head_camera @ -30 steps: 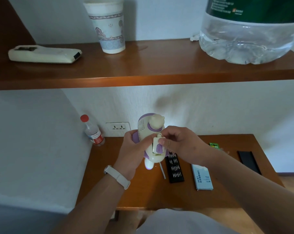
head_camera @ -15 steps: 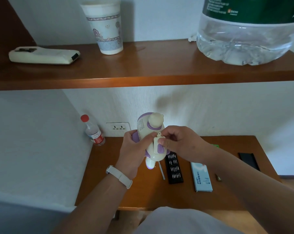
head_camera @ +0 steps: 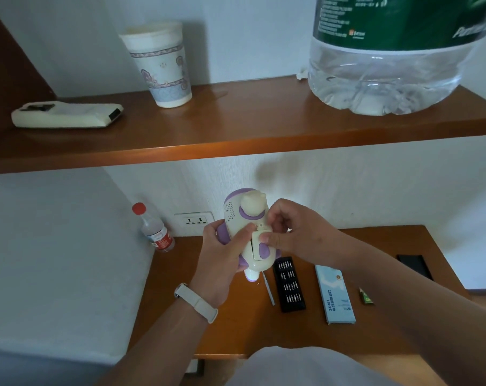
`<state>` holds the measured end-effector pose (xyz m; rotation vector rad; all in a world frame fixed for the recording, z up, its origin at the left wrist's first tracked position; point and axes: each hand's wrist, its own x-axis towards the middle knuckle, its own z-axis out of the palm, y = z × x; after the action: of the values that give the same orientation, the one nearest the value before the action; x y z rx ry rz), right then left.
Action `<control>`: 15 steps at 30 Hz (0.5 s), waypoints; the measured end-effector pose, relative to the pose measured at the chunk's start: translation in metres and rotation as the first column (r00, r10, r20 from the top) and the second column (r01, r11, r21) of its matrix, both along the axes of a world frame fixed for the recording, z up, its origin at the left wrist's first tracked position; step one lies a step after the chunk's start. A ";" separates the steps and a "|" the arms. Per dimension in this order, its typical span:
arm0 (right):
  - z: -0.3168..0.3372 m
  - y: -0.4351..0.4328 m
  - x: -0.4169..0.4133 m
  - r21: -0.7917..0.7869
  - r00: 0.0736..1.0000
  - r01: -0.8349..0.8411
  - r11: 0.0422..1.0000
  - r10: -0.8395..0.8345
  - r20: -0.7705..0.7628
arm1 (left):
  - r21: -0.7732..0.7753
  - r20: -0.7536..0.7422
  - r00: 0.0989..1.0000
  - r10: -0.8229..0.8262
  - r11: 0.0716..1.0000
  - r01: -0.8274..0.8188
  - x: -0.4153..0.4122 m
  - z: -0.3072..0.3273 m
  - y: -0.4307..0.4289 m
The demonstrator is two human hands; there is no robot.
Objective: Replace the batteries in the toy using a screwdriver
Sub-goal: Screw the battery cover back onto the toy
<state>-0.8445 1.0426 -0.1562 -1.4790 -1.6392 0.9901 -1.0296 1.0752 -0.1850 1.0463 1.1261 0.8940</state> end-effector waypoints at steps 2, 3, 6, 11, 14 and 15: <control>0.000 0.000 0.000 0.027 0.999 0.034 0.999 -0.034 -0.017 | -0.012 0.026 0.999 -0.043 0.999 0.043 0.001 0.004 -0.002; 0.000 0.000 0.000 0.035 0.998 0.058 0.998 -0.058 -0.017 | -0.017 0.040 0.997 -0.065 0.998 0.065 0.001 0.006 -0.002; -0.001 -0.001 0.001 0.032 0.993 0.119 0.992 -0.118 -0.023 | -0.032 0.098 0.989 -0.108 0.993 0.112 0.002 0.010 -0.003; 0.003 -0.002 0.004 0.060 0.990 0.141 0.988 -0.140 -0.007 | -0.083 0.197 0.973 -0.119 0.987 0.138 0.006 0.015 -0.001; 0.009 -0.001 0.007 0.066 0.992 0.120 0.991 -0.117 -0.054 | -0.070 0.205 0.971 -0.125 0.987 0.142 0.009 0.019 0.000; 0.010 -0.001 0.008 0.070 0.992 0.118 0.991 -0.114 -0.061 | -0.052 0.200 0.970 -0.135 0.988 0.149 0.010 0.020 0.001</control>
<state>-0.8369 1.0414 -0.1464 -1.4665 -1.5156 0.8902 -1.0199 1.0761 -0.1652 0.9497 0.8992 0.8204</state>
